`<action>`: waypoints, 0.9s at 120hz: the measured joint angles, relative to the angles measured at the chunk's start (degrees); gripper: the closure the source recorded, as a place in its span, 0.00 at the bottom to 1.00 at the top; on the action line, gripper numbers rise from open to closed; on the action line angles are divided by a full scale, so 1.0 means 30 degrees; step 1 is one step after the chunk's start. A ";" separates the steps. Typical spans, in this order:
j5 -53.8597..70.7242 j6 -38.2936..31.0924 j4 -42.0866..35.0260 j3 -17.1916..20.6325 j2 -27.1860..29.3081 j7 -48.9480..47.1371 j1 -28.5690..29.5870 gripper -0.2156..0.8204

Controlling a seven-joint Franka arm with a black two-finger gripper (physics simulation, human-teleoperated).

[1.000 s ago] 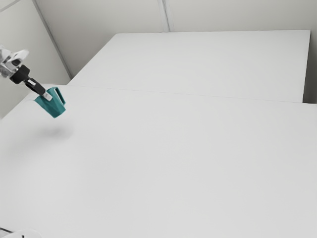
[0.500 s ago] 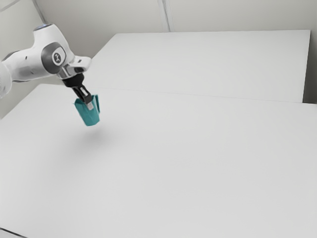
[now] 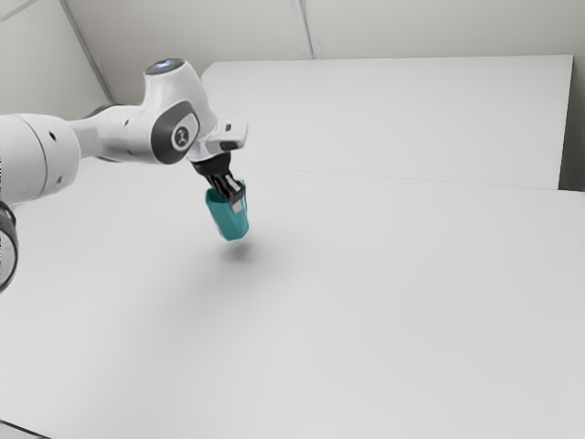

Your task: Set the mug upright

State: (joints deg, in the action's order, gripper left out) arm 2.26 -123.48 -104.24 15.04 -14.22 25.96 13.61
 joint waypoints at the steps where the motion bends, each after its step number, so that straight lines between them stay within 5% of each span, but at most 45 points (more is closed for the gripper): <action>1: 0.0005 -0.0074 -0.0042 0.0000 -0.0019 -0.0066 -0.0038 0.97; 68: 0.1849 -0.2624 -0.0562 0.0015 -0.1793 -0.2863 -0.0434 0.97; 92: 0.1925 -0.2748 -0.0564 -0.0003 -0.1742 -0.3271 -0.0433 0.57; 108: 0.2120 -0.2734 -0.0526 -0.0004 -0.1535 -0.3458 -0.0433 0.40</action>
State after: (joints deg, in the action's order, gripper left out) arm 8.62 -131.68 -105.81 15.03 -18.83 15.58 12.31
